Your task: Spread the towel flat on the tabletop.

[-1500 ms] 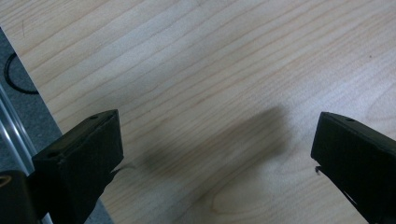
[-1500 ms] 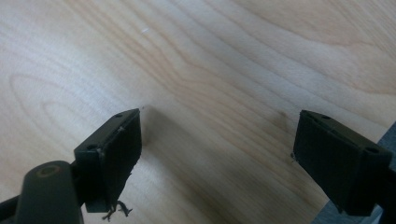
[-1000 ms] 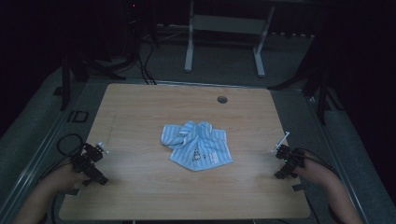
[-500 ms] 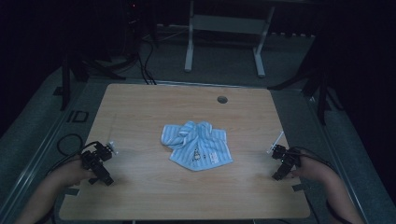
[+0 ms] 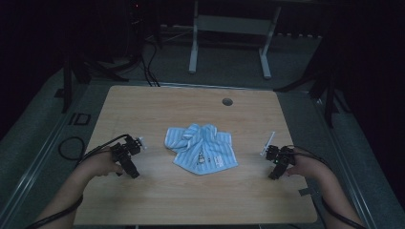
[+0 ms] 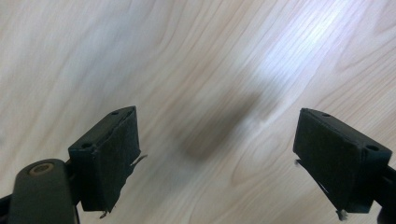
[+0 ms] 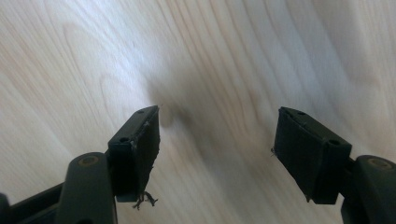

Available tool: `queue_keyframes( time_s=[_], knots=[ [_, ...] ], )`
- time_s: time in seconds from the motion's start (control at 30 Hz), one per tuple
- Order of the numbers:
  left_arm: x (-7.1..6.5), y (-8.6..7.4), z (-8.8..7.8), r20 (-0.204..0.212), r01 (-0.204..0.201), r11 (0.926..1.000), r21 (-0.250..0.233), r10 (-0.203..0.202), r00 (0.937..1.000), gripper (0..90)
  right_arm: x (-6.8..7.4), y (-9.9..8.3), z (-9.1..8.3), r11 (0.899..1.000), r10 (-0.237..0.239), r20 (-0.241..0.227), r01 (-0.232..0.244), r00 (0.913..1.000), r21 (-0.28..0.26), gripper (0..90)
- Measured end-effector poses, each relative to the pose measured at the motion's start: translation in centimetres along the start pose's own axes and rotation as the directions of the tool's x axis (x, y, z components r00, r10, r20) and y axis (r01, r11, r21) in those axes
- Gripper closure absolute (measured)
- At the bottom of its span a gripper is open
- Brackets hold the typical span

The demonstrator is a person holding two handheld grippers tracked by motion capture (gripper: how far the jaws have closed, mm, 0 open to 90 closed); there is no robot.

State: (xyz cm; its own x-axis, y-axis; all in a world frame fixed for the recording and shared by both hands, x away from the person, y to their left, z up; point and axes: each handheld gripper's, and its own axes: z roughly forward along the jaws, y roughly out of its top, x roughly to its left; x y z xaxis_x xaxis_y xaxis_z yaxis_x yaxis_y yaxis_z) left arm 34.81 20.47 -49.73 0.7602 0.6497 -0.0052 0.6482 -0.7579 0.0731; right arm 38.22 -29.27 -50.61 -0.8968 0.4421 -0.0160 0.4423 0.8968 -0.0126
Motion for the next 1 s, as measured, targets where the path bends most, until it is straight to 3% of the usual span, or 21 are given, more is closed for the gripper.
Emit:
queue_keyframes(
  time_s=[0.13, 0.33, 0.6, 0.73, 1.0],
  knots=[
    [-0.5, 1.6, -0.1, -0.010, -0.026, 0.9997, -0.004, 0.026, 0.9996, 21.5, 0.0, 1.1, 0.0, 1.000, -0.028, 0.013, 0.028, 0.9995, -0.006, 33.9],
    [-2.0, 5.0, -0.5, -0.009, -0.104, 0.9945, -0.006, 0.104, 0.9945, 27.9, 0.2, 3.7, -0.1, 0.995, -0.096, 0.010, 0.096, 0.9953, 0.005, 39.3],
    [-3.9, 9.0, -1.1, -0.023, -0.194, 0.9803, -0.038, 0.193, 0.9810, 31.1, 0.2, 7.4, -0.7, 0.989, -0.148, 0.004, 0.148, 0.9889, 0.006, 42.5],
    [-4.6, 10.8, -1.4, -0.046, -0.213, 0.9737, -0.080, 0.210, 0.9766, 33.0, 0.3, 9.3, -1.0, 0.984, -0.177, 0.007, 0.177, 0.9842, -0.010, 42.7],
    [-5.4, 13.6, -1.6, -0.045, -0.238, 0.9643, -0.117, 0.234, 0.9712, 38.9, 0.7, 12.3, -1.7, 0.972, -0.232, 0.036, 0.233, 0.9722, -0.036, 43.6]
  ],
)
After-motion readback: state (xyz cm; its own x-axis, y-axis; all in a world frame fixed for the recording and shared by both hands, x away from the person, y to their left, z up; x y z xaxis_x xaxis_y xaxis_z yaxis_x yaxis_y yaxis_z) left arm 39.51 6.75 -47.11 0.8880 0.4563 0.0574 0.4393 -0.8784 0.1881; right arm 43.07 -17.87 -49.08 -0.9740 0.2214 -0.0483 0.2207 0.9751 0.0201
